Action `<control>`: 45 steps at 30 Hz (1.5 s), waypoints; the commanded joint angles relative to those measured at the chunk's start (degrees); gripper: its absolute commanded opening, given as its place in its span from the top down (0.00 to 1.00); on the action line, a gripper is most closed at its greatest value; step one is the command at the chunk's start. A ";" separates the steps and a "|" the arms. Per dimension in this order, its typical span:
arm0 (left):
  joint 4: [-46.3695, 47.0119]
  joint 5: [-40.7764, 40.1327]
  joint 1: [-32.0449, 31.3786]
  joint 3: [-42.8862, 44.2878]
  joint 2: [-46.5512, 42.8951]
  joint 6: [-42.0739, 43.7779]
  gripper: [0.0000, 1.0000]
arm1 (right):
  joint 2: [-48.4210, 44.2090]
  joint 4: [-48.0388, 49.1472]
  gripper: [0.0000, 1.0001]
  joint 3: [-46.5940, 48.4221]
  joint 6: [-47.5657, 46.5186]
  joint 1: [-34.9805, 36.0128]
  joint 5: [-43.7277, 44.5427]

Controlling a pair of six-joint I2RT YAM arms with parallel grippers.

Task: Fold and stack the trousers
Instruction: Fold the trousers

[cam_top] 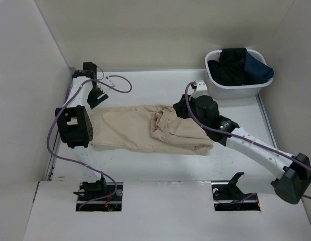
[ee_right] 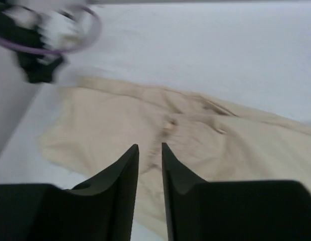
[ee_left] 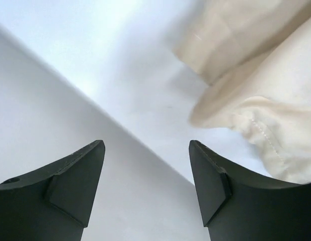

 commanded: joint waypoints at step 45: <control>-4.59 38.33 -32.73 -1.43 -12.21 -37.60 0.97 | -14.60 -5.90 0.93 -37.81 27.14 -35.06 -8.91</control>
